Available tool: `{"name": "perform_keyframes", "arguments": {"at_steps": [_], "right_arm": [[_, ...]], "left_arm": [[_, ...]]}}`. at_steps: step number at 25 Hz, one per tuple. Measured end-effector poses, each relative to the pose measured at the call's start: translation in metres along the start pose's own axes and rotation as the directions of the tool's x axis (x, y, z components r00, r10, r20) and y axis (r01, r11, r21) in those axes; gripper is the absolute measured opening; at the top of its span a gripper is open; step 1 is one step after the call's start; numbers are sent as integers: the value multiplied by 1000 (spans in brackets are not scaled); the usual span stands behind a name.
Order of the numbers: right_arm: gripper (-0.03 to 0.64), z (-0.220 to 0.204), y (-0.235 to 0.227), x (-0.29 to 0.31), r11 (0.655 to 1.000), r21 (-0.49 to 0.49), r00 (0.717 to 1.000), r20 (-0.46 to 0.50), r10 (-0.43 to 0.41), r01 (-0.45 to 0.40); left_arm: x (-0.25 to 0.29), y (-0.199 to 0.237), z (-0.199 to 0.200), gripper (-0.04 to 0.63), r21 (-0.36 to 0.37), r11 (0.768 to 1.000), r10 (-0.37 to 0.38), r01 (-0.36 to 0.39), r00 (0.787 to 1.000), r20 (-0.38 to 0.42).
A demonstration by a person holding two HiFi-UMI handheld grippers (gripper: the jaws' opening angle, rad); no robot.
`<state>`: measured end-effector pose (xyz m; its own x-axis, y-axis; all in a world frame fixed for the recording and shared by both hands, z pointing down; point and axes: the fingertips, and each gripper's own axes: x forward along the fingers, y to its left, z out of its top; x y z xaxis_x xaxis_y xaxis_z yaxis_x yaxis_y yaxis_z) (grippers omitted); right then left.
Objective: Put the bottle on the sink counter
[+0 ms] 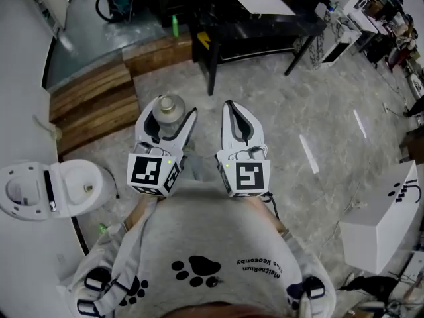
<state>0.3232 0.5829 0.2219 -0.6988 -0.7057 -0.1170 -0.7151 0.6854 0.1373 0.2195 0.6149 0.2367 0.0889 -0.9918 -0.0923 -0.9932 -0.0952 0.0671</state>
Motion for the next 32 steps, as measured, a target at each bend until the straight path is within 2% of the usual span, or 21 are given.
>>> {"name": "perform_keyframes", "arguments": {"at_steps": [11,16,20,25,32], "right_arm": [[2,-23,-23,107,1000,-7,1000,3,-8,8],[2,-18,-38,165,999,19,999,27,-34,33],[2,-32,-49,200,999,-5,999,0,-51,51],[2,-40,-54,238,998,-18,998,-5,-64,63],[2,-56,-66,271,994,-8,994,-35,-108,108]], "left_arm": [[97,56,-7,342,-8,997,-74,74,997,22],[150,90,-6,342,0,995,-105,105,994,22],[181,110,-4,342,1,992,-127,127,992,13],[215,134,-2,342,49,989,-142,141,990,18],[252,149,-18,342,12,978,-207,206,978,3]]}}
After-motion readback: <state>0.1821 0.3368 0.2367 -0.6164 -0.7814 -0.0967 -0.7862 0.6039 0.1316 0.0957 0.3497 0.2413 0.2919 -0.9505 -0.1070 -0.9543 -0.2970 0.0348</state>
